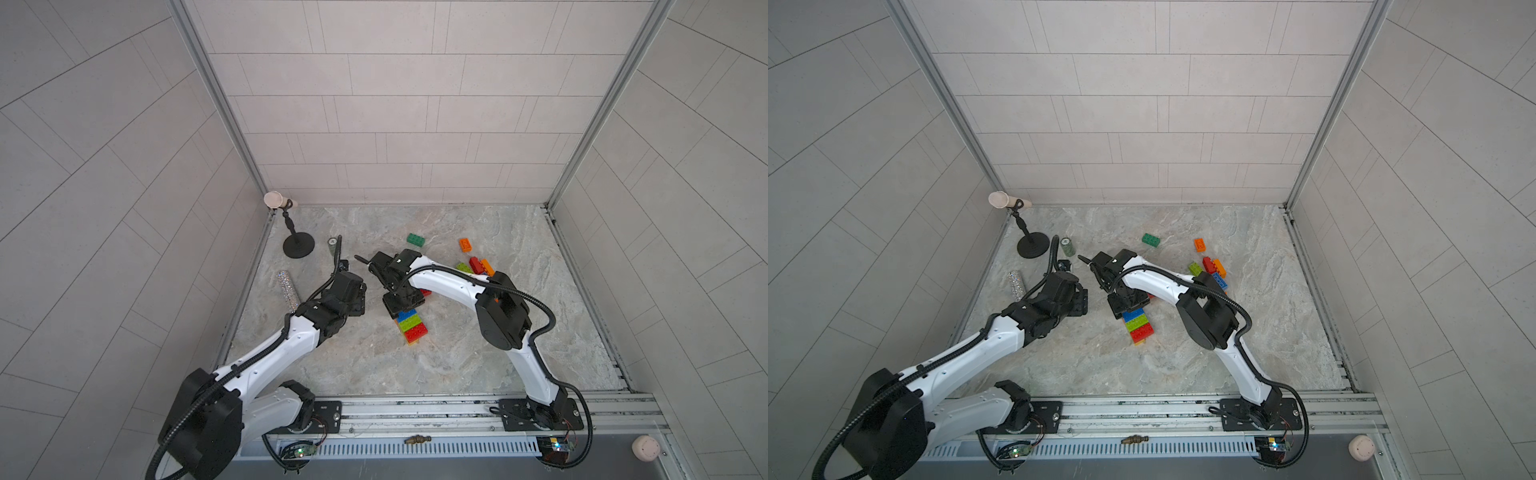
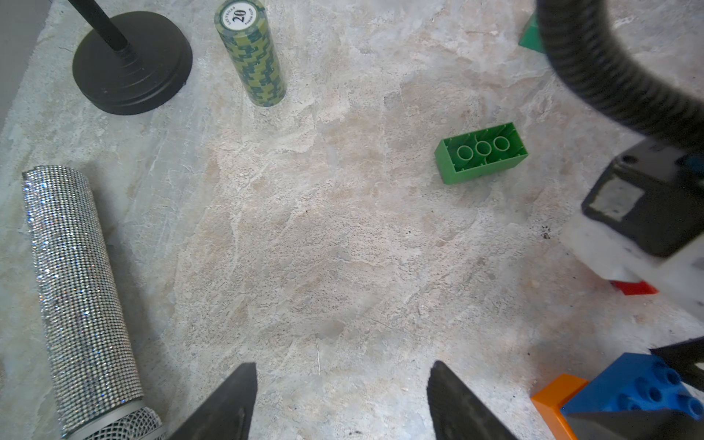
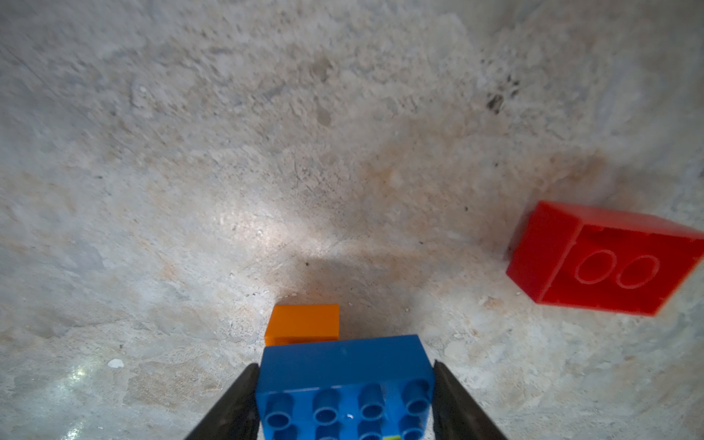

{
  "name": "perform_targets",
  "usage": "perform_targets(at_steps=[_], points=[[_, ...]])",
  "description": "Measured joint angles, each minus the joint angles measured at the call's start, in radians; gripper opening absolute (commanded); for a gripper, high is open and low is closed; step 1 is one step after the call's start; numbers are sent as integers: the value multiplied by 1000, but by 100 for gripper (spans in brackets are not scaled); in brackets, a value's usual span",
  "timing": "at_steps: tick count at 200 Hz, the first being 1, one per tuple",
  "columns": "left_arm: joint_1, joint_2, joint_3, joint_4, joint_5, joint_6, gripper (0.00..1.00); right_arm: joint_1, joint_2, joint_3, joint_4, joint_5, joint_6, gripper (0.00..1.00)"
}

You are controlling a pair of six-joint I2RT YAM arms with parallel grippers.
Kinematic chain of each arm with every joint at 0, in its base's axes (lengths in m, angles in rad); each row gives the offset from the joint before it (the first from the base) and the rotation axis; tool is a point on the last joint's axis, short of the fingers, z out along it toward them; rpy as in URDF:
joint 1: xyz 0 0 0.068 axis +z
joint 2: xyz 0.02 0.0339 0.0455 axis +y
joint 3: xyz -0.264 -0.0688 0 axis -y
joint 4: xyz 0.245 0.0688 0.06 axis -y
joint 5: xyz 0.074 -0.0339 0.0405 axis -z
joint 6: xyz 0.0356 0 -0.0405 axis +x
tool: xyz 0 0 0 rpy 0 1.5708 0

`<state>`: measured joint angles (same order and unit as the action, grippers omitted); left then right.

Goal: Assemble a rectangle with lego
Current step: Assemble the lego brick with the lego brick.

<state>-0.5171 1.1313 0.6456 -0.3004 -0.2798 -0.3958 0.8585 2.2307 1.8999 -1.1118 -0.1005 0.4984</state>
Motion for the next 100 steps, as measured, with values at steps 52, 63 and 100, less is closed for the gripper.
perform_targets(at_steps=[52, 63, 100], points=[[0, 0, 0, 1, 0, 0, 75, 18, 0, 14, -28, 21, 0, 13], [0, 0, 0, 1, 0, 0, 75, 21, 1, 25, -35, 22, 0, 13], [0, 0, 0, 3, 0, 0, 75, 25, 1, 41, -38, 18, 1, 12]])
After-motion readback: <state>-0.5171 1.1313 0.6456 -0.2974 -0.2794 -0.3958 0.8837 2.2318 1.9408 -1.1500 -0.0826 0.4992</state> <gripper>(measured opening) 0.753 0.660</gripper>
